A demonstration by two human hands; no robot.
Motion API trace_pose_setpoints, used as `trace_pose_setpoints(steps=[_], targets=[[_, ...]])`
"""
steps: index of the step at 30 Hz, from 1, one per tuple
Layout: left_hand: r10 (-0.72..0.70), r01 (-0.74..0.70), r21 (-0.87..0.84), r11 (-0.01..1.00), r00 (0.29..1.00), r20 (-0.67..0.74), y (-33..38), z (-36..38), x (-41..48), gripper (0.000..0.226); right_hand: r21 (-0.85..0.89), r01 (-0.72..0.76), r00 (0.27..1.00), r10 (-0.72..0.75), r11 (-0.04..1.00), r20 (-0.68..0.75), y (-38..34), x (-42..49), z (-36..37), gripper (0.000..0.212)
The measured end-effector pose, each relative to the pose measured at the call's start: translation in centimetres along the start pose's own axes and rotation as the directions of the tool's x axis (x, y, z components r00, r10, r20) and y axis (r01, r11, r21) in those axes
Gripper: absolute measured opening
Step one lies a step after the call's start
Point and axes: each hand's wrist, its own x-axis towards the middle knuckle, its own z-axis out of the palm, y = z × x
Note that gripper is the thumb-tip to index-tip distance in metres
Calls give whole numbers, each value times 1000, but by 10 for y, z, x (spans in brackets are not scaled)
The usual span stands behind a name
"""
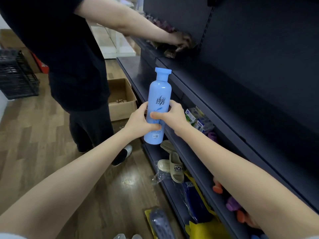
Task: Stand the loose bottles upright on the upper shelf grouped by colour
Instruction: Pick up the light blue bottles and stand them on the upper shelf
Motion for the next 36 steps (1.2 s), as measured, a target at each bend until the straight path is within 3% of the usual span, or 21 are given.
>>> trace_pose_setpoints(steps=[8, 15, 23, 30, 36], targets=[[57, -54, -24, 998, 987, 153, 14, 31, 31, 72, 4, -72, 978, 71, 997, -195, 7, -8, -38, 43], [155, -152, -37, 988, 918, 365, 36, 62, 49, 70, 44, -153, 892, 157, 987, -424, 11, -33, -70, 39], [304, -283, -129, 951, 762, 572, 73, 101, 42, 68, 113, -232, 704, 247, 966, -665, 4, -87, -99, 42], [414, -375, -211, 903, 621, 665, 111, 135, 22, 63, 153, -246, 513, 262, 957, -817, -9, -140, -118, 34], [463, -423, -239, 874, 579, 670, 146, 163, 6, 63, 185, -188, 370, 244, 965, -896, -20, -169, -142, 51]])
